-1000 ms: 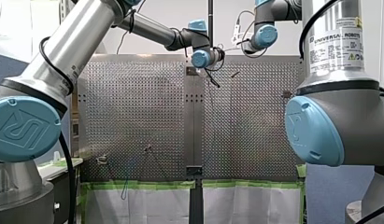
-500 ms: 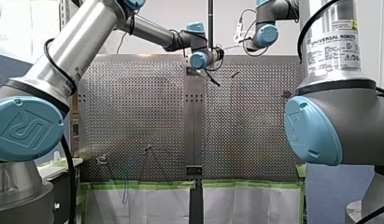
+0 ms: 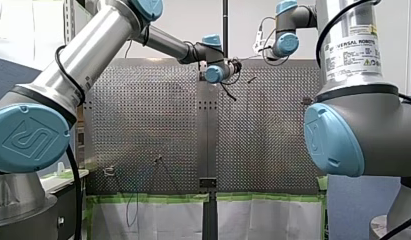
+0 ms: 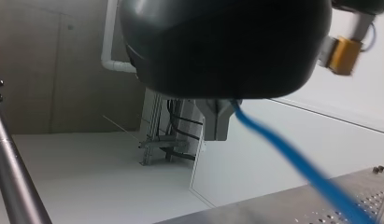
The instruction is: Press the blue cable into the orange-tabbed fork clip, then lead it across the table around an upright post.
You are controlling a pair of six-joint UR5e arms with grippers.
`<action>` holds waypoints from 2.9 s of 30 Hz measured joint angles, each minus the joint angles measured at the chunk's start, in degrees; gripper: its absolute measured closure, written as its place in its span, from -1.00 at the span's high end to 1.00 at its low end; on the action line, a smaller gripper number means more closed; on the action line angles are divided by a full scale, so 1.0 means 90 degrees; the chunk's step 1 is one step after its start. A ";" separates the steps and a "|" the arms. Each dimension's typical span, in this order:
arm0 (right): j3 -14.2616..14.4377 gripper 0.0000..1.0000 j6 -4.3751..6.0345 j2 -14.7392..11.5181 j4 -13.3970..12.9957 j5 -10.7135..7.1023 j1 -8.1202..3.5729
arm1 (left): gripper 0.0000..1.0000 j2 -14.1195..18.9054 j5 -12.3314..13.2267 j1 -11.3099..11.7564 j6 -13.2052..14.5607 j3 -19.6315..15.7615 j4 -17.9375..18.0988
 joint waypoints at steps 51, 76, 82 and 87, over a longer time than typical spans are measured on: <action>-0.0189 -1.00 -0.0043 0.1347 -0.0333 -0.0073 -0.0471 | -0.50 -0.1103 0.0289 0.0289 0.0153 0.0191 0.0105; 0.0937 -1.00 0.0020 0.1707 -0.1183 0.0001 -0.0424 | 0.78 -0.1101 -0.0148 0.0214 0.0663 0.0191 -0.0574; 0.1173 -1.00 -0.0068 0.2073 -0.1484 -0.0005 -0.0451 | 0.78 -0.1103 -0.0214 0.0204 0.0676 0.0189 -0.0624; 0.1217 -1.00 -0.0236 0.2443 -0.1548 0.0031 -0.0496 | 0.78 -0.1102 -0.0291 0.0201 0.0690 0.0190 -0.0644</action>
